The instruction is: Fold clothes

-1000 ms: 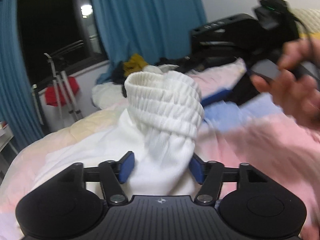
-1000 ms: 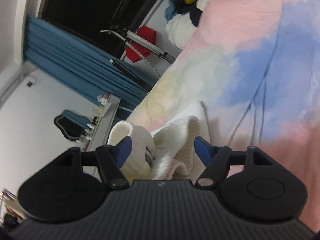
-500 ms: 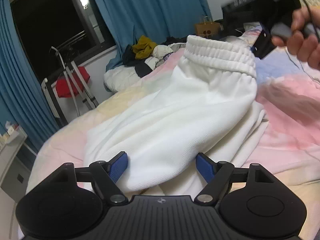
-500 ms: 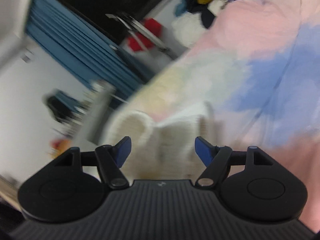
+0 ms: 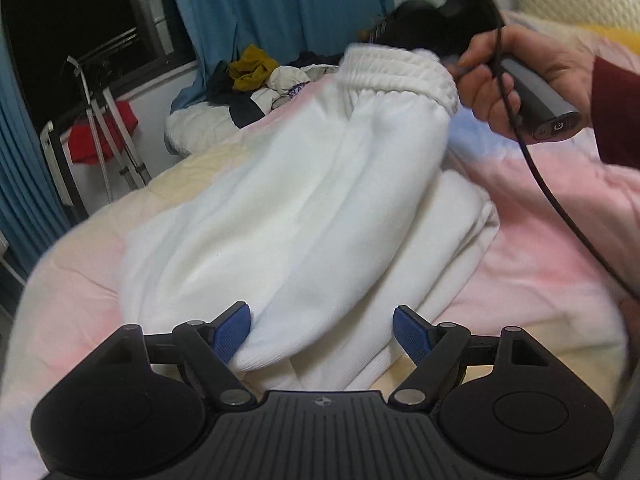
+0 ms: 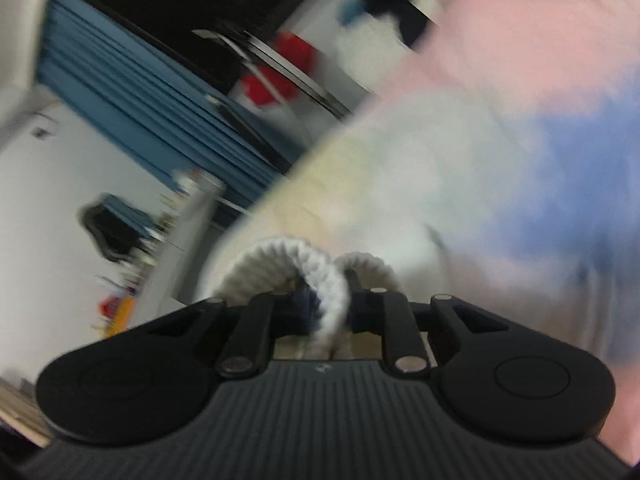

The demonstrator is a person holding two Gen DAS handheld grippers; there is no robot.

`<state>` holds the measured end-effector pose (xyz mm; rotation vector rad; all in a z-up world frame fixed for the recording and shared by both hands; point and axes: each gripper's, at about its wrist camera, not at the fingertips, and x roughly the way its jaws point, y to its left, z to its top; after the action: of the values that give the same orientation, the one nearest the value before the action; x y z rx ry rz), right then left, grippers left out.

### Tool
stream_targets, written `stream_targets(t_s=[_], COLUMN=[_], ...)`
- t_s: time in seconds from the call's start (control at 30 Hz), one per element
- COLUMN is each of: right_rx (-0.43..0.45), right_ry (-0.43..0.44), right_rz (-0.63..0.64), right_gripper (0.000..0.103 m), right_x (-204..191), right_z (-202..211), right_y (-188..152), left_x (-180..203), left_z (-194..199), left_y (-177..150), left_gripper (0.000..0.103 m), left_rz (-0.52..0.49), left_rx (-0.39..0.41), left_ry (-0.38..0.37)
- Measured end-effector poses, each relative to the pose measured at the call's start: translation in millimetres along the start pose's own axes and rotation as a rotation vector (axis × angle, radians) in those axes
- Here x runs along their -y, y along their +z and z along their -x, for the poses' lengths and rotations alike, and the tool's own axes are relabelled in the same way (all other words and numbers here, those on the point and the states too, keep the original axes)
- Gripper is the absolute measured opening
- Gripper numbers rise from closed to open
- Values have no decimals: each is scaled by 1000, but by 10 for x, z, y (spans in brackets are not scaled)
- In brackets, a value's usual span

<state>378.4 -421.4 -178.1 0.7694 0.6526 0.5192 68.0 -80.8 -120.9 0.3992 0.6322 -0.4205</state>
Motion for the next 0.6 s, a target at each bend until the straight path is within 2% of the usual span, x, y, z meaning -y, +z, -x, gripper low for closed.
stream_targets(t_s=[0.07,0.17,0.23,0.3,0.37,0.5,0.6], right_rx=[24,0,-43,-83,-71,-26,34], right_ry=[14,-71,-131,-125,-92,-155,-226], right_rz=[37,38,-5,-125,-173,-65,-50], right_gripper=[19,19,20,21,21,26,29], right_x=[-91,74,342,633,678,353,142], right_z=[74,41,-59,-121,-61,194,496], right_y=[40,15,-68,-148,-162,-210,-348], left_x=[-9,-15,-24,-54,-102,-265,-419], left_z=[8,-35,-58,-75,-76,-23,99], left_y=[-9,0,12,36,59,115,158], left_gripper=[79,79,79,79,79,79,79], left_rz=[3,-4,-7,-1,21,94,186], left_rx=[4,3,5,11,14,34,66], left_ry=[-6,-22,-26,-29,-41,-85,-134])
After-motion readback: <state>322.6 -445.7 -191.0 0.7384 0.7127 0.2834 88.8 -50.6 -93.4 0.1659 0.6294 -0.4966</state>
